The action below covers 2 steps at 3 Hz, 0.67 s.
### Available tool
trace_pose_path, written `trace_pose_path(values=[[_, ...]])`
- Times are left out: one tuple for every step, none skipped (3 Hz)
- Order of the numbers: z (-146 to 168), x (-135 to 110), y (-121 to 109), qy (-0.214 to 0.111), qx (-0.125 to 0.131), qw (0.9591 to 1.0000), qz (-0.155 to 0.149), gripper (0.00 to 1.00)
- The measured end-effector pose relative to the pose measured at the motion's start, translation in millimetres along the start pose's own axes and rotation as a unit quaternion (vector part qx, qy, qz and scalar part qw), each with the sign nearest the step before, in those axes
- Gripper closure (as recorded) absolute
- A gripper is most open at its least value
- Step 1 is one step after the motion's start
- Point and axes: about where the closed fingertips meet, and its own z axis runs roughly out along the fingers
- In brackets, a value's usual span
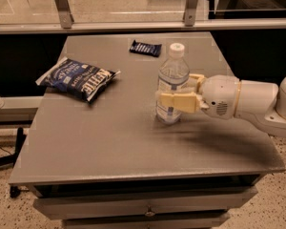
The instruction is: Knock blue plastic bottle over
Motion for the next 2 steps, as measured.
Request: trace_pose_path(values=[[-2, -2, -3, 0.006, -0.005, 0.9999, -0.009, 0.83], [0, -13, -10, 0.039, -0.024, 0.9978, -0.047, 1.0]])
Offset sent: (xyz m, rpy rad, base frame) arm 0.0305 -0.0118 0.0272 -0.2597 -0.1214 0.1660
